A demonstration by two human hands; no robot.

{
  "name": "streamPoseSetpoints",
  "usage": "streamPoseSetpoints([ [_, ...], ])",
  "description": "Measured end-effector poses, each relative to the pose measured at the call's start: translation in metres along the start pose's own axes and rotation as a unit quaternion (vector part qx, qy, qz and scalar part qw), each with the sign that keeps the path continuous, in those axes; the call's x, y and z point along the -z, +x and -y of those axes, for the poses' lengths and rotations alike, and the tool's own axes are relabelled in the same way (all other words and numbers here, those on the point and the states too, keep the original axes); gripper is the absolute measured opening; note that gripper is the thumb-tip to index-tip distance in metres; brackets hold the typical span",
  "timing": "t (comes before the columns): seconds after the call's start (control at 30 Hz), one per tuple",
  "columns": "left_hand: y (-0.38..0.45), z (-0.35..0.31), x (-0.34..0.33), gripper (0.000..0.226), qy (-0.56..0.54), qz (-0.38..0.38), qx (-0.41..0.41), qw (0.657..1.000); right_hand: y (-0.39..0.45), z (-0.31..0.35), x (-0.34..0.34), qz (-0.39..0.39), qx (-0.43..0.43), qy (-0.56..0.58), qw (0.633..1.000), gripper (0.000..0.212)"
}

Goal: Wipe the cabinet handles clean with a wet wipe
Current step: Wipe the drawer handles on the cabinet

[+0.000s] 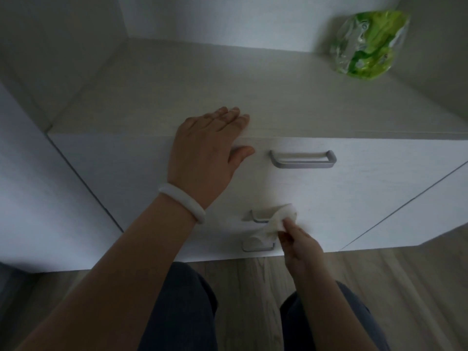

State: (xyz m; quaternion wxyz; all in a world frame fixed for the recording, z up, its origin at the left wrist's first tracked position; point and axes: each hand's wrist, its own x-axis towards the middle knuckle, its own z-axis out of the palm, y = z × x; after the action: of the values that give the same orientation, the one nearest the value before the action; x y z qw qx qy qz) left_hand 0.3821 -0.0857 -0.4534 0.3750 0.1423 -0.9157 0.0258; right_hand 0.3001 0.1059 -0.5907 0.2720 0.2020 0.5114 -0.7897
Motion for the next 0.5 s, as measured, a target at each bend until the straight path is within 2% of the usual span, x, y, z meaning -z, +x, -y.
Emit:
streamPoseSetpoints([
  [0.13, 0.001, 0.001, 0.0, 0.049, 0.001, 0.007, -0.003, 1.0, -0.017, -0.025, -0.028, 0.044, -0.044, 0.001, 0.998, 0.007],
  [0.23, 0.0, 0.003, 0.0, 0.049, -0.004, 0.009, -0.01, 1.0, -0.013, -0.031, -0.03, 0.035, -0.039, 0.025, 0.998, 0.006],
  [0.27, 0.0, 0.003, -0.001, 0.049, -0.005, 0.008, -0.011, 1.0, -0.012, -0.028, -0.026, 0.022, -0.026, 0.047, 0.998, 0.013],
  [0.3, 0.0, 0.002, -0.001, 0.049, -0.005, 0.008, -0.011, 1.0, -0.007, -0.02, -0.022, 0.021, -0.07, 0.132, 0.988, 0.022],
  [0.37, 0.0, 0.001, -0.001, 0.049, -0.003, 0.005, -0.008, 1.0, 0.005, -0.01, -0.014, -0.011, -0.106, 0.183, 0.977, 0.031],
  [0.4, 0.001, 0.001, -0.002, 0.05, -0.003, 0.004, -0.006, 1.0, 0.004, -0.005, -0.015, -0.026, -0.105, 0.186, 0.977, 0.024],
  [0.43, 0.001, 0.001, -0.002, 0.049, -0.003, 0.002, -0.004, 1.0, 0.004, -0.003, -0.014, -0.039, -0.06, 0.138, 0.988, 0.013],
  [0.47, 0.0, 0.001, -0.002, 0.049, -0.003, 0.001, -0.002, 1.0, -0.001, -0.004, -0.013, -0.047, -0.031, 0.081, 0.995, 0.01],
  [0.5, 0.0, 0.001, -0.001, 0.049, -0.002, 0.0, 0.0, 1.0, -0.006, -0.006, -0.018, -0.038, -0.051, 0.069, 0.996, 0.012],
])
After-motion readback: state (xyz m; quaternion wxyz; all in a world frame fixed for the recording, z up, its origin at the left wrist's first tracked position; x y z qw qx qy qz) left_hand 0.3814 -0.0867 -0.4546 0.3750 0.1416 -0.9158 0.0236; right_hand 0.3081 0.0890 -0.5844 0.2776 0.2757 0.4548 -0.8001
